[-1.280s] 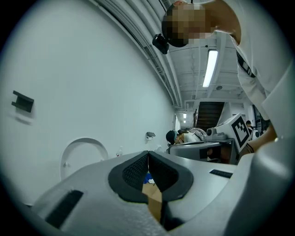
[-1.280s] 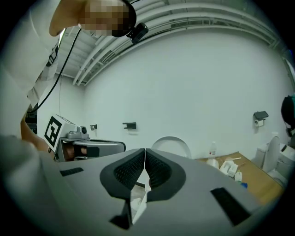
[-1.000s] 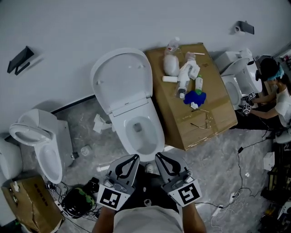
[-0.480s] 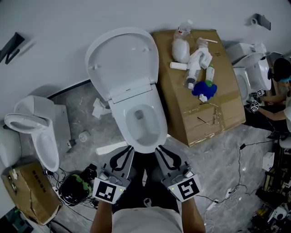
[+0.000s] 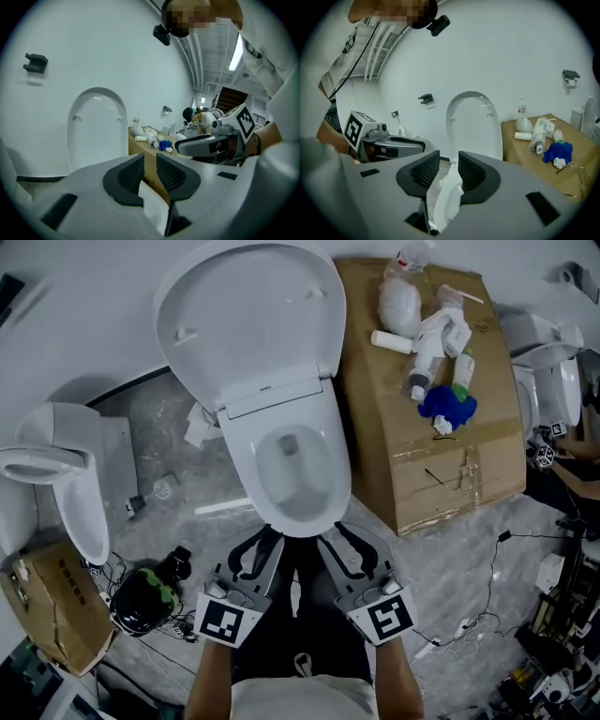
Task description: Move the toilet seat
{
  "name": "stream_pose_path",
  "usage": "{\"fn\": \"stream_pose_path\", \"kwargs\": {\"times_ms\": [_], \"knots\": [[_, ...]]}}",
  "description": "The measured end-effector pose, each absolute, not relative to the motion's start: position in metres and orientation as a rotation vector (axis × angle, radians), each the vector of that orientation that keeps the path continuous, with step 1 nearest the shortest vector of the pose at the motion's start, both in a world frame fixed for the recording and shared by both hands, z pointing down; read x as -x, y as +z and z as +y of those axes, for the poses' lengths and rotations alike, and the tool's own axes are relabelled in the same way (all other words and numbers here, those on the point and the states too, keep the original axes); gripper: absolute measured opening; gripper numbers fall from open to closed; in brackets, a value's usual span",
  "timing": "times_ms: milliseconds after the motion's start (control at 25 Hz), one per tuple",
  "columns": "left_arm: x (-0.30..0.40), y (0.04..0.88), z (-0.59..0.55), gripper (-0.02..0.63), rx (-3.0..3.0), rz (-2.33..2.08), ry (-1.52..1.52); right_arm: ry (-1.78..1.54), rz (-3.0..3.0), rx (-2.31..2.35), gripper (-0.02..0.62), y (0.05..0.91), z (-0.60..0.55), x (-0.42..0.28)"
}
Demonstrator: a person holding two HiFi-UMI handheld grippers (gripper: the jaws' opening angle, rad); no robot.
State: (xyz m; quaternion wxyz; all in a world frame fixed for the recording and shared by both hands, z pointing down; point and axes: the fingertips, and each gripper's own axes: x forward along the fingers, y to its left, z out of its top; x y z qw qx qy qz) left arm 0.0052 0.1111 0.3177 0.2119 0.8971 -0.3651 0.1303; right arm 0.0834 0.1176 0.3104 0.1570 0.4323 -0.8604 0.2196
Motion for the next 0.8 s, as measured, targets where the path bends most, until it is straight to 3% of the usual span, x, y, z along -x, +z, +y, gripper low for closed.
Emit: {"fn": "stream_pose_path", "kwargs": {"times_ms": [800], "knots": [[-0.003, 0.499, 0.135, 0.181, -2.314, -0.977, 0.498, 0.824, -2.276, -1.256, 0.196, 0.499, 0.138, -0.113]]}}
